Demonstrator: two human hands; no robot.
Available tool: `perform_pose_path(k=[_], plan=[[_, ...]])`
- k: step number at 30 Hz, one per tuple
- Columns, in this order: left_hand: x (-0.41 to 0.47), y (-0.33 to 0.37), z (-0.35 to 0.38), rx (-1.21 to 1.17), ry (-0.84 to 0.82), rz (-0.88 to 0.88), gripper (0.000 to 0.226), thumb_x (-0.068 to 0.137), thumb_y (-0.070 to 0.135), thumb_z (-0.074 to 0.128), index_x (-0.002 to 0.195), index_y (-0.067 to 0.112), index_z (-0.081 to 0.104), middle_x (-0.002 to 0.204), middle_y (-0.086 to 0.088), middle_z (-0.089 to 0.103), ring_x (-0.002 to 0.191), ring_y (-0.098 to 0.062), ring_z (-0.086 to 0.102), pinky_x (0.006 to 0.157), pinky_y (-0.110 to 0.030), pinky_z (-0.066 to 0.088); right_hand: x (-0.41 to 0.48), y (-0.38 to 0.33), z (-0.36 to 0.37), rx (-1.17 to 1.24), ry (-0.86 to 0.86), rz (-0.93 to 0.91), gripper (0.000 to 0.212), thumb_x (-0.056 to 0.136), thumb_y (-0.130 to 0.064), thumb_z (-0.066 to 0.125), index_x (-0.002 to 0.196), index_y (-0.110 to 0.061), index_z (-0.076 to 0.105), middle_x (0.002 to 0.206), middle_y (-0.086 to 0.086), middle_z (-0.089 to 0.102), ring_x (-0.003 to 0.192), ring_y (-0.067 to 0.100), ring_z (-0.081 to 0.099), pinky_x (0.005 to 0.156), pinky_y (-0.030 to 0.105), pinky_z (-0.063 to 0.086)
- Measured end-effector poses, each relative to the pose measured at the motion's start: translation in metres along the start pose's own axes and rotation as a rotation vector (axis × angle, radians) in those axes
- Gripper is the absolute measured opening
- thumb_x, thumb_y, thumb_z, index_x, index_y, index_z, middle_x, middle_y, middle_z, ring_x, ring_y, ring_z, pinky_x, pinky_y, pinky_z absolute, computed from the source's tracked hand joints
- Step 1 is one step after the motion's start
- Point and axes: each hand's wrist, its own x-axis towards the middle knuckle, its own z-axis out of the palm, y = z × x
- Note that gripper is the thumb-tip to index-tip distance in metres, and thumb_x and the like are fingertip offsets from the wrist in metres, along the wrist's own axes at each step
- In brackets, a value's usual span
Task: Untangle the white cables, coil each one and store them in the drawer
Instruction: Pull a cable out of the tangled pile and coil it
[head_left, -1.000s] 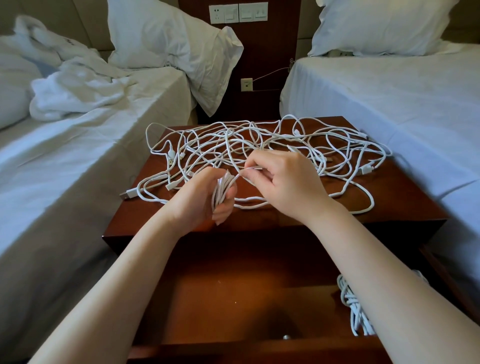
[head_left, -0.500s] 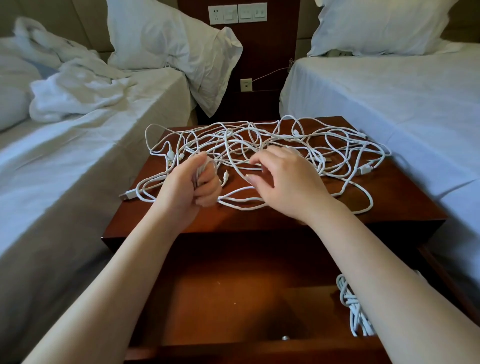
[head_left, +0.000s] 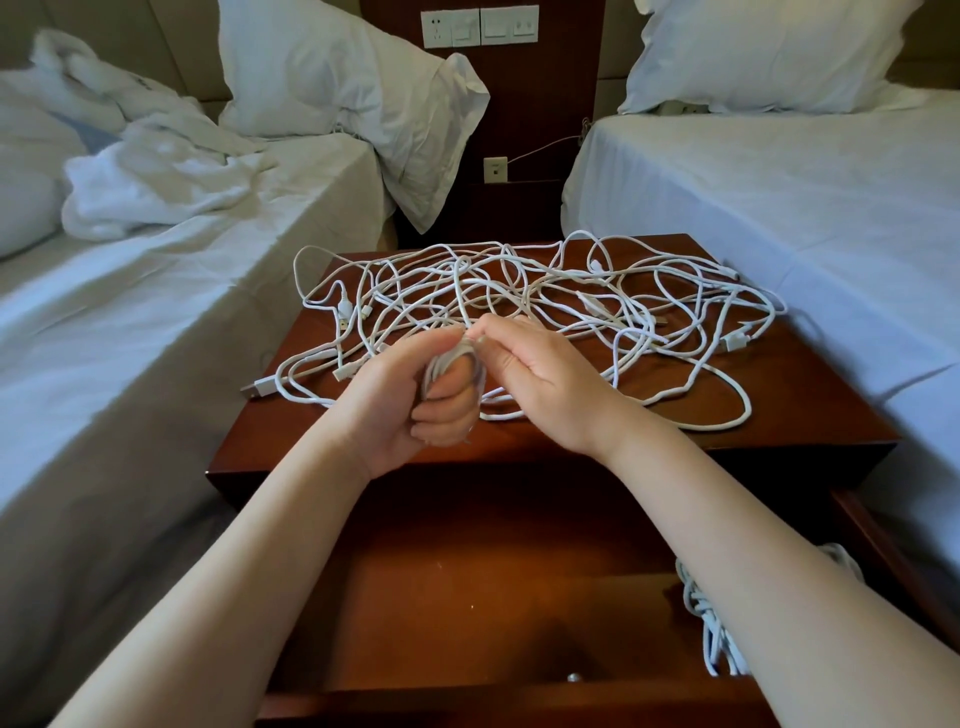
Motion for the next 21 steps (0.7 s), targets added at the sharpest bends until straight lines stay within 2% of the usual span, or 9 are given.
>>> perform_pose_path(k=[3, 7, 9, 11, 13, 16, 18, 21], plan=[[0.004, 0.0, 0.007, 0.099, 0.279, 0.016, 0.064, 0.097, 0.043, 0.032, 0.039, 0.017, 0.035, 0.032, 0.004, 0.026, 0.028, -0.009, 0.021, 0.034, -0.015, 0.02, 0.0, 0.001, 0.003, -0.112, 0.031, -0.014, 0.027, 0.101, -0.035, 0.035, 0.087, -0.018, 0.051, 0.073, -0.015, 0.046, 0.074, 0.006, 0.045, 0.069, 0.029, 0.042], [0.008, -0.005, 0.009, 0.181, 0.621, 0.102, 0.07, 0.103, 0.037, 0.031, 0.035, 0.02, 0.034, 0.035, 0.003, 0.026, 0.031, -0.01, 0.02, 0.036, -0.016, 0.019, 0.0, -0.001, 0.012, -0.31, 0.172, -0.126, 0.035, 0.101, -0.038, 0.032, 0.086, -0.014, 0.053, 0.067, -0.018, 0.039, 0.065, 0.006, 0.038, 0.059, 0.015, 0.031], [0.01, -0.006, 0.013, 0.171, 0.704, 0.129, 0.069, 0.103, 0.035, 0.033, 0.036, 0.02, 0.034, 0.036, 0.004, 0.026, 0.031, -0.009, 0.021, 0.035, -0.016, 0.02, -0.001, 0.0, 0.015, -0.29, 0.177, -0.111, 0.036, 0.102, -0.037, 0.033, 0.088, -0.012, 0.054, 0.066, -0.019, 0.039, 0.062, 0.004, 0.04, 0.057, 0.016, 0.03], [0.012, -0.007, 0.019, 0.12, 0.774, 0.155, 0.063, 0.103, 0.034, 0.034, 0.042, 0.017, 0.034, 0.036, 0.004, 0.029, 0.03, -0.008, 0.025, 0.034, -0.015, 0.024, -0.002, 0.001, 0.017, -0.192, 0.119, -0.05, 0.033, 0.102, -0.037, 0.035, 0.089, -0.011, 0.052, 0.068, -0.013, 0.05, 0.065, 0.005, 0.049, 0.057, 0.026, 0.039], [0.013, -0.006, 0.023, 0.049, 0.844, 0.185, 0.056, 0.103, 0.032, 0.033, 0.05, 0.014, 0.031, 0.035, 0.005, 0.03, 0.028, -0.006, 0.028, 0.033, -0.014, 0.026, -0.003, 0.001, 0.021, -0.113, 0.071, 0.021, 0.032, 0.103, -0.035, 0.037, 0.091, -0.008, 0.049, 0.072, -0.004, 0.057, 0.068, 0.014, 0.055, 0.06, 0.037, 0.044], [0.013, -0.008, 0.024, 0.014, 0.889, 0.245, 0.055, 0.104, 0.032, 0.033, 0.052, 0.013, 0.031, 0.036, 0.004, 0.03, 0.031, -0.008, 0.028, 0.034, -0.016, 0.027, -0.003, 0.001, 0.028, -0.1, 0.076, 0.053, 0.027, 0.104, -0.03, 0.038, 0.089, -0.009, 0.046, 0.068, -0.007, 0.05, 0.063, 0.016, 0.05, 0.059, 0.038, 0.04], [0.013, -0.013, 0.023, 0.162, 0.925, 0.284, 0.057, 0.104, 0.033, 0.033, 0.051, 0.012, 0.036, 0.039, 0.002, 0.036, 0.036, -0.011, 0.033, 0.038, -0.02, 0.031, -0.002, 0.0, 0.028, -0.123, 0.1, 0.037, 0.028, 0.104, -0.03, 0.037, 0.087, -0.01, 0.046, 0.066, -0.008, 0.048, 0.059, 0.015, 0.048, 0.055, 0.038, 0.039], [0.01, -0.017, 0.016, 0.582, 0.958, 0.396, 0.056, 0.104, 0.029, 0.036, 0.052, 0.01, 0.044, 0.046, 0.001, 0.043, 0.045, -0.009, 0.04, 0.049, -0.026, 0.034, -0.001, -0.002, 0.021, -0.184, 0.087, 0.024, 0.025, 0.104, -0.029, 0.037, 0.082, -0.018, 0.041, 0.06, -0.011, 0.043, 0.052, 0.009, 0.041, 0.051, 0.031, 0.032]])
